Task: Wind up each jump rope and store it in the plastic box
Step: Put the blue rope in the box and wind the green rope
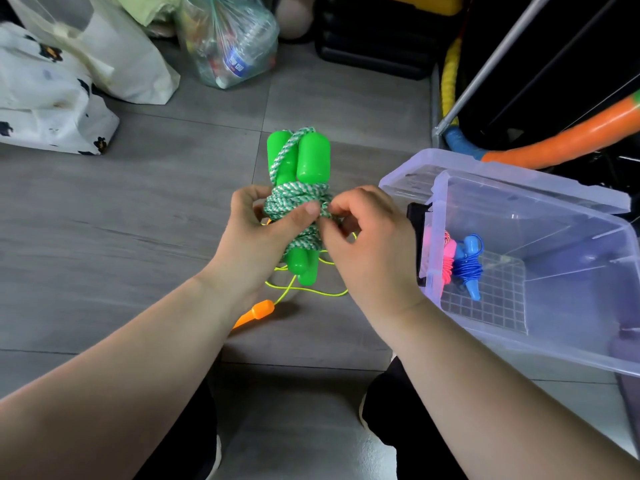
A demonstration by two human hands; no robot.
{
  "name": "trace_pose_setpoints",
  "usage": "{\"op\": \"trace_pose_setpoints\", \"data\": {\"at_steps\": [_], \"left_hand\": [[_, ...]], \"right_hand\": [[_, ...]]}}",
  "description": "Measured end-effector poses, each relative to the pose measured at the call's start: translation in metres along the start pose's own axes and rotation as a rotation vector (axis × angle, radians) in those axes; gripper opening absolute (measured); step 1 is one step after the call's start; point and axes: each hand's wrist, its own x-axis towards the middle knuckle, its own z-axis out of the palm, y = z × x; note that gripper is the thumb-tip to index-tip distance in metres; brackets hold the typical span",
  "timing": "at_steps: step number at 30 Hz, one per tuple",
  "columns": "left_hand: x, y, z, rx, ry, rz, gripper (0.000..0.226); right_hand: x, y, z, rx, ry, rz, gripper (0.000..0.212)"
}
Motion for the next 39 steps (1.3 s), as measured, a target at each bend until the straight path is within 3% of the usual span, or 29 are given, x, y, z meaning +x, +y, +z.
{"op": "trace_pose_setpoints", "data": {"at_steps": [5,9,12,17,22,28,31,33,37,39], "left_hand": [[0.005,0.001,-0.003,0.009,0.110,0.087,0.038],[0.006,0.002,-0.008,0.185,0.079,0.233,0.043],[0.005,0.003,-0.010,0.261,0.059,0.271,0.052],[0.003,0.005,-0.011,0.286,0.058,0.279,0.050],[0.002,0.004,-0.007,0.352,0.040,0.255,0.050],[0.003,0.002,-0.006,0.225,0.037,0.184,0.047],[0.008,0.004,-0.007,0.063,0.063,0.076,0.035],[0.008,0.005,-0.008,0.021,0.026,0.033,0.029],[0.005,0.006,-0.009,0.051,-0.058,-0.034,0.020],[0.003,0.007,-0.009,0.034,-0.145,-0.101,0.032]], "right_hand": [[-0.001,-0.011,-0.001,0.253,-0.142,0.253,0.006],[0.004,-0.009,-0.002,0.406,-0.200,0.477,0.028],[0.008,-0.007,-0.001,0.489,-0.226,0.595,0.026],[0.010,-0.006,-0.008,0.370,-0.295,0.443,0.028],[0.010,-0.002,-0.012,0.238,-0.365,0.391,0.013],[0.012,0.002,-0.017,0.322,-0.428,0.337,0.030],[0.014,0.001,-0.021,0.390,-0.483,0.278,0.009],[0.015,0.000,-0.023,0.413,-0.512,0.279,0.006],[0.011,0.001,-0.020,0.382,-0.599,0.318,0.028],[0.007,0.004,-0.018,0.317,-0.585,0.239,0.013]]}}
